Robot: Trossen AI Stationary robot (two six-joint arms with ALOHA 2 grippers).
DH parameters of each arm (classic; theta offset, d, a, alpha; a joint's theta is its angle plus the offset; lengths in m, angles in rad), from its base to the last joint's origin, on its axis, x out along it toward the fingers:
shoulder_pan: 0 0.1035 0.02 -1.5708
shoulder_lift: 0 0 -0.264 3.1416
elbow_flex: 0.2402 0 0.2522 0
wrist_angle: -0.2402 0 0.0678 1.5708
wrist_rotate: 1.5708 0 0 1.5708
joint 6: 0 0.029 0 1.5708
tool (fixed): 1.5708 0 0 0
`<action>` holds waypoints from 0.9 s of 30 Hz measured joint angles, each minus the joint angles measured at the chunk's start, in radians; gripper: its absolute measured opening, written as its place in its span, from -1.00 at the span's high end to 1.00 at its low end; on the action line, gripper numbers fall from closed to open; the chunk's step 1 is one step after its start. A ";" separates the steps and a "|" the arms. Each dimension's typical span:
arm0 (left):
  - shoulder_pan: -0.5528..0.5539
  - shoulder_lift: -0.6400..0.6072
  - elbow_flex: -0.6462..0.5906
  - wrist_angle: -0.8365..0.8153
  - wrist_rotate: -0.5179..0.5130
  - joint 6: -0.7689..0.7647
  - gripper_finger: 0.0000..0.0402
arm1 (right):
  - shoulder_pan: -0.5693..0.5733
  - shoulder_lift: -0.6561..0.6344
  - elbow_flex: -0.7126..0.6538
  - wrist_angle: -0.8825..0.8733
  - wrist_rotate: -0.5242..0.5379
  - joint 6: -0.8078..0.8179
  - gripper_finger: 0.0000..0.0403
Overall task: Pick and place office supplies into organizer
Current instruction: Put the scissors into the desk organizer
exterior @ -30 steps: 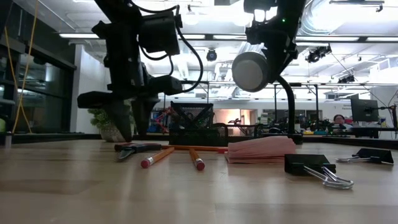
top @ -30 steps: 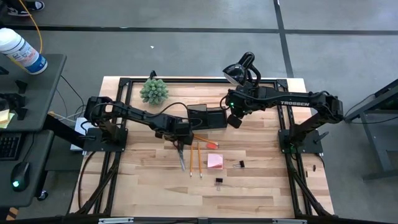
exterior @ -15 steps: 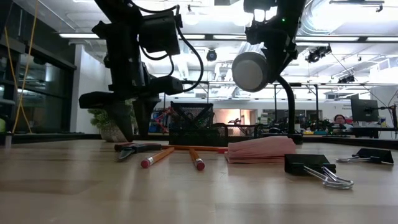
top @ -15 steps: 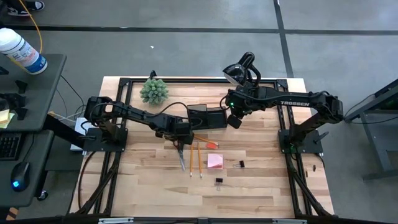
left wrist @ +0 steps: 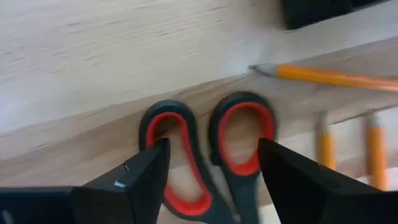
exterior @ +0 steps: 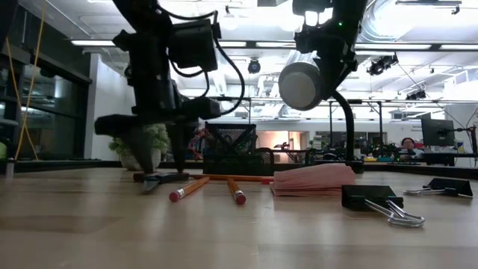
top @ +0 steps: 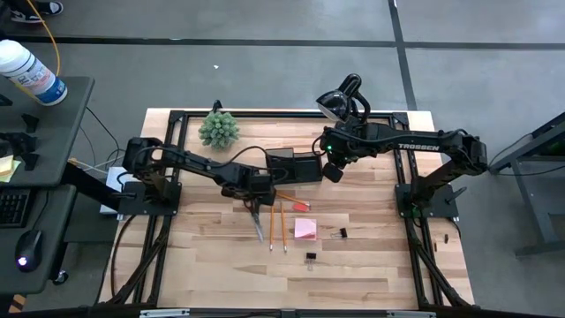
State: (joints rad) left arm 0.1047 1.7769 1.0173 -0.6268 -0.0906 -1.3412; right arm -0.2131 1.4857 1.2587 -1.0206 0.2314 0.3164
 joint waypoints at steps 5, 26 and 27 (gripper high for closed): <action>0.000 0.031 0.005 0.035 0.016 -0.001 -0.15 | 0.000 0.000 0.000 0.005 0.000 -0.002 0.63; 0.000 0.039 0.001 0.025 -0.023 0.084 0.79 | 0.000 0.000 0.000 0.034 -0.003 -0.003 0.63; 0.000 0.039 0.001 0.025 -0.023 0.087 0.81 | 0.000 0.000 0.000 0.036 -0.003 -0.003 0.63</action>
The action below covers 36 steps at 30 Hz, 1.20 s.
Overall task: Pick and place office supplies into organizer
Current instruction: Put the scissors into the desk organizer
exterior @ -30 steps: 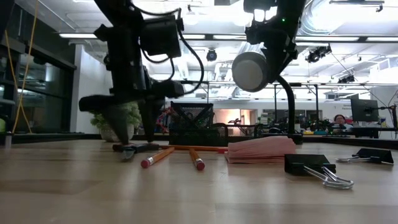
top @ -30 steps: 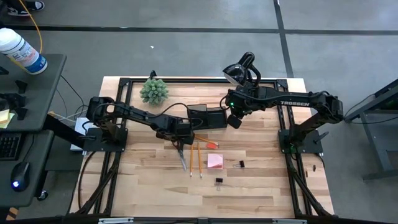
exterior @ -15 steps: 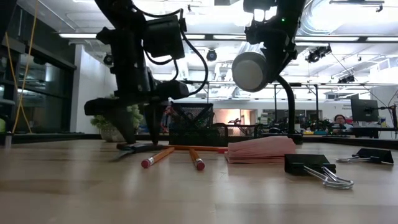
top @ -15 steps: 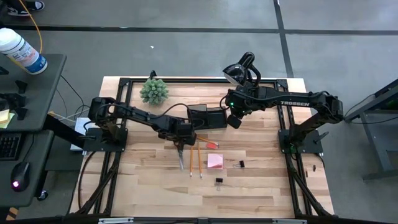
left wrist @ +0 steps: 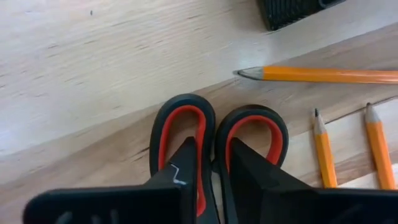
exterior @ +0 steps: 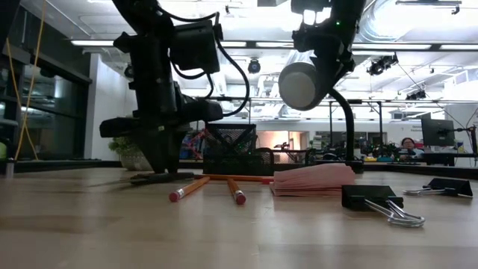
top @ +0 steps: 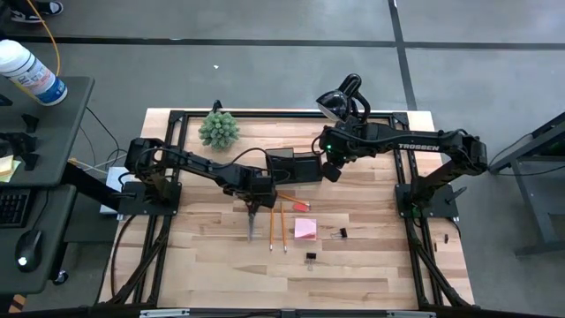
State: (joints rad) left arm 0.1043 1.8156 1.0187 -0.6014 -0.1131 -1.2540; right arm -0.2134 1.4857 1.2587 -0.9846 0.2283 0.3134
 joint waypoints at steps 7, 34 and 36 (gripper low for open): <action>0.000 -0.008 -0.002 0.009 -0.005 0.090 0.65 | 0.000 0.000 0.000 0.005 0.000 -0.011 0.63; -0.123 -0.004 0.314 -0.195 -0.114 0.419 0.69 | -0.194 0.000 0.000 -0.060 0.061 -0.008 0.63; -0.136 -0.005 0.380 -0.262 -0.151 0.440 0.70 | -0.229 0.000 0.000 -0.065 0.060 -0.017 0.63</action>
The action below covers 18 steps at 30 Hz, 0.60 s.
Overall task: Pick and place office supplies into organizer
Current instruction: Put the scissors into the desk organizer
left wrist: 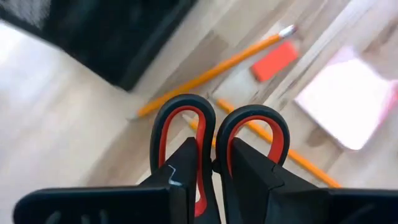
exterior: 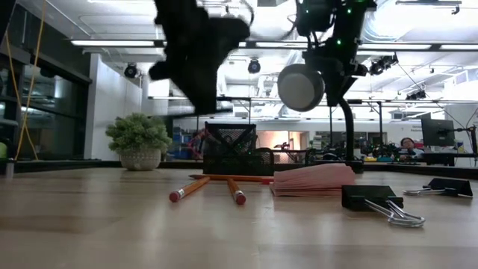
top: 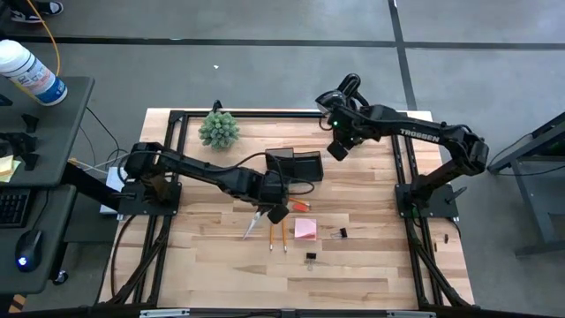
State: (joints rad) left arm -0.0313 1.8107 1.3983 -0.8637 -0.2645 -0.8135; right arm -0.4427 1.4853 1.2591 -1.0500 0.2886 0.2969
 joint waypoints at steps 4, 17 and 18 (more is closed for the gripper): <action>-0.011 0.000 0.159 -0.159 -0.121 0.042 0.68 | -0.065 0.000 0.000 0.000 -0.007 -0.026 0.63; -0.007 -0.004 0.564 -0.468 -0.738 0.082 0.72 | -0.099 0.000 0.000 0.036 -0.092 -0.006 0.63; -0.007 -0.004 0.570 -0.468 -0.761 0.083 0.71 | -0.094 0.000 0.000 0.037 -0.097 -0.001 0.63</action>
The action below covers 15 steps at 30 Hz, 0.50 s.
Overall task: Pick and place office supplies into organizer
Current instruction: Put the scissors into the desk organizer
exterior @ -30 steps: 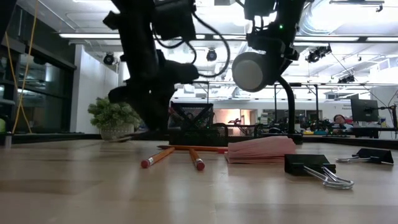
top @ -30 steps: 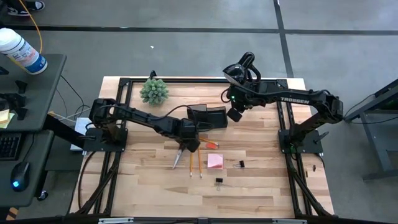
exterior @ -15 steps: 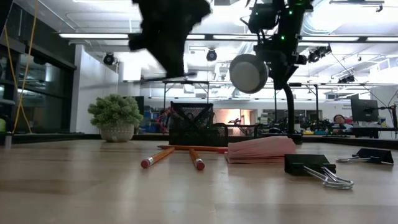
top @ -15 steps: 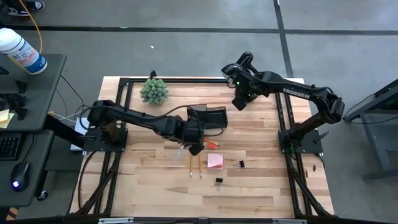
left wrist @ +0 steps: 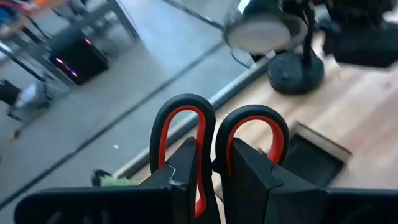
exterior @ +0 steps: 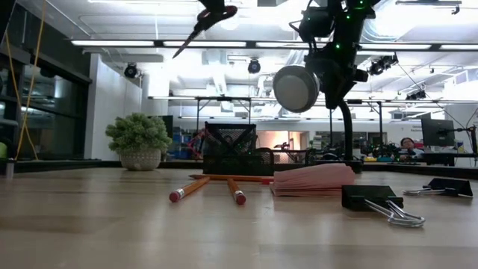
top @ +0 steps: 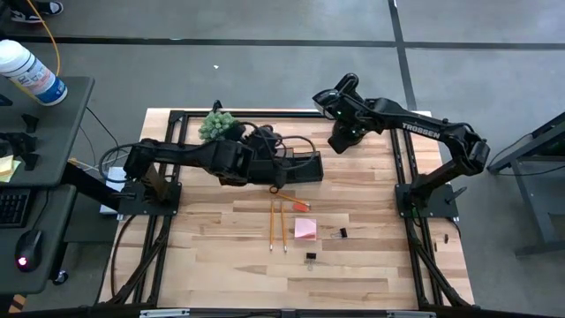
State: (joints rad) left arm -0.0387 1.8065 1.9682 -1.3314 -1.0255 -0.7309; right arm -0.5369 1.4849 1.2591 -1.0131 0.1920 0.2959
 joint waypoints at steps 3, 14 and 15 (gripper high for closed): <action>0.000 0.000 0.001 0.010 -0.049 -0.021 0.70 | 0.015 0.000 0.000 -0.007 -0.002 0.015 0.63; 0.043 0.011 -0.005 0.093 -0.131 -0.070 0.70 | 0.131 -0.049 0.000 -0.048 -0.097 0.045 0.63; 0.049 0.011 -0.014 0.106 -0.134 -0.069 0.70 | 0.148 -0.062 0.000 -0.036 -0.108 0.045 0.63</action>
State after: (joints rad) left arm 0.0105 1.8175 1.9543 -1.2249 -1.1598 -0.7999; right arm -0.3894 1.4228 1.2591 -1.0491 0.0837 0.3405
